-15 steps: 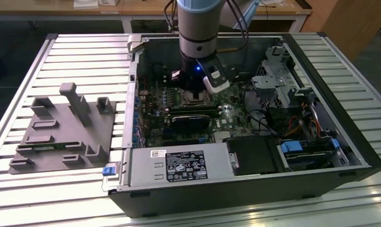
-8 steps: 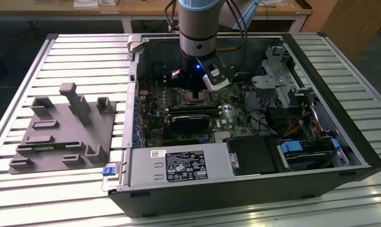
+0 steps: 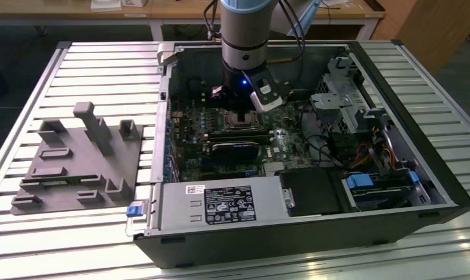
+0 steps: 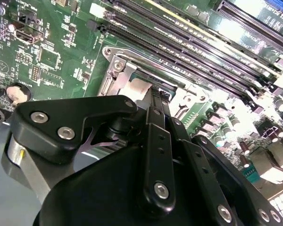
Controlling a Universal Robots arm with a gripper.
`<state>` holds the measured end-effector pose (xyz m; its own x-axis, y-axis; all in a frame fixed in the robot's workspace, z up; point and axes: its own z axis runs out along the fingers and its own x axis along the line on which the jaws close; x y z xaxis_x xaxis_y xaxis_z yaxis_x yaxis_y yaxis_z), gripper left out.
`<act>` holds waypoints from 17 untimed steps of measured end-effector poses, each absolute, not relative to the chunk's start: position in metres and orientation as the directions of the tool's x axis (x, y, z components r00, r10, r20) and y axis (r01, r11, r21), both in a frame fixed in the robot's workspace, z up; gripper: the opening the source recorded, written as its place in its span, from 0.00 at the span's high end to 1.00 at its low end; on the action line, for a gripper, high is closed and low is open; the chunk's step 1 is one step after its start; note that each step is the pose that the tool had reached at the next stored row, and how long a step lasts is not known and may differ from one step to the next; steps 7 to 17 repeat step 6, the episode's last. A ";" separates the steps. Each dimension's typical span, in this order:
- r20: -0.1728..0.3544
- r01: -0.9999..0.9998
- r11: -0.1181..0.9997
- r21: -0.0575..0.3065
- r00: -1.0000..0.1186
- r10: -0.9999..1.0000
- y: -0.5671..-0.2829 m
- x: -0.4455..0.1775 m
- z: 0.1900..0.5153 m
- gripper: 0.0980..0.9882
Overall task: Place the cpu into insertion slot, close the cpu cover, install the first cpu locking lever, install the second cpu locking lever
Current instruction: 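Install the second cpu locking lever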
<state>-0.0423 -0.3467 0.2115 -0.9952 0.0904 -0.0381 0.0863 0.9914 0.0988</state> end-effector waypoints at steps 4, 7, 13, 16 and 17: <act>-0.038 0.086 0.991 0.099 -0.995 0.090 -0.347 -0.042 0.211 0.99; -0.038 0.086 0.991 0.099 -0.995 0.090 -0.347 -0.042 0.211 0.99; -0.038 0.086 0.991 0.099 -0.995 0.090 -0.347 -0.042 0.211 0.99; -0.038 0.086 0.991 0.099 -0.995 0.090 -0.347 -0.042 0.211 0.99; -0.038 0.086 0.991 0.099 -0.995 0.090 -0.347 -0.042 0.211 0.99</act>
